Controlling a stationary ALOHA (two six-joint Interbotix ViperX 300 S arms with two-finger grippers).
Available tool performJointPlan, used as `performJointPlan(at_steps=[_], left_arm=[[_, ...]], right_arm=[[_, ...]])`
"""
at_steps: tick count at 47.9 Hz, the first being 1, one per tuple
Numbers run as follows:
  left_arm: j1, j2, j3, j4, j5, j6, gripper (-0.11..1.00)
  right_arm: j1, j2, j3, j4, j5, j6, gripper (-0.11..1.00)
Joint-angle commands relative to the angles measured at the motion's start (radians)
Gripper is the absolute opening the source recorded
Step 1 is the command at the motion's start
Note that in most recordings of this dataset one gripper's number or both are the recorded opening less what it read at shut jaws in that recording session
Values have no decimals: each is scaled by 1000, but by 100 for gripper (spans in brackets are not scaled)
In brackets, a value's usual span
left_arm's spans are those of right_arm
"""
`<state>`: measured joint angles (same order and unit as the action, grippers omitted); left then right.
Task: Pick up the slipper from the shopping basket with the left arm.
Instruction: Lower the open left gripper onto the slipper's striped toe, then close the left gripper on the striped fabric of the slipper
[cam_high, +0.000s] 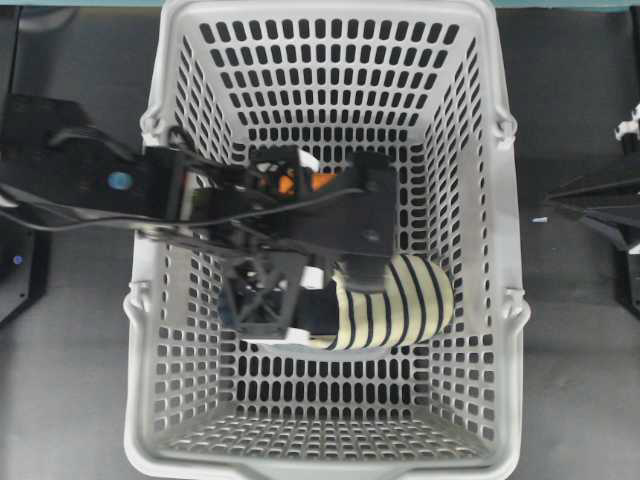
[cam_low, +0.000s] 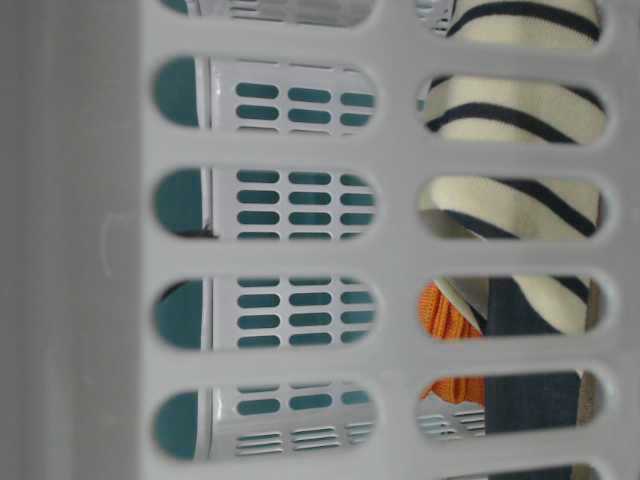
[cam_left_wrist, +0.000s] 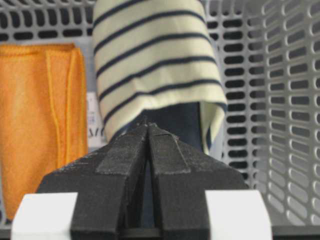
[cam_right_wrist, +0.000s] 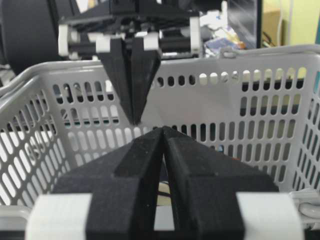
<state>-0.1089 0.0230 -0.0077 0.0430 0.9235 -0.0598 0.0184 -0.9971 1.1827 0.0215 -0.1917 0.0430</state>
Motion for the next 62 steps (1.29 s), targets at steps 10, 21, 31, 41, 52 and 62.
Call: performJointPlan(at_steps=[10, 21, 31, 41, 52, 62], left_arm=[[-2, 87, -124, 3, 83, -77, 30], [-9, 152, -160, 3, 103, -104, 89], [-9, 209, -140, 3, 77, -106, 90], [-20, 258, -112, 3, 31, -106, 91], [-20, 265, -38, 3, -49, -106, 91], [-20, 256, 0, 3, -91, -104, 86]], right_arm=[[11, 5, -6, 5, -5, 2, 0], [28, 6, -3, 3, 2, 2, 0], [29, 6, -2, 3, 20, 2, 0], [32, 6, -2, 3, 20, 2, 0], [32, 6, 0, 3, 29, 2, 0], [32, 6, 0, 3, 35, 2, 0]])
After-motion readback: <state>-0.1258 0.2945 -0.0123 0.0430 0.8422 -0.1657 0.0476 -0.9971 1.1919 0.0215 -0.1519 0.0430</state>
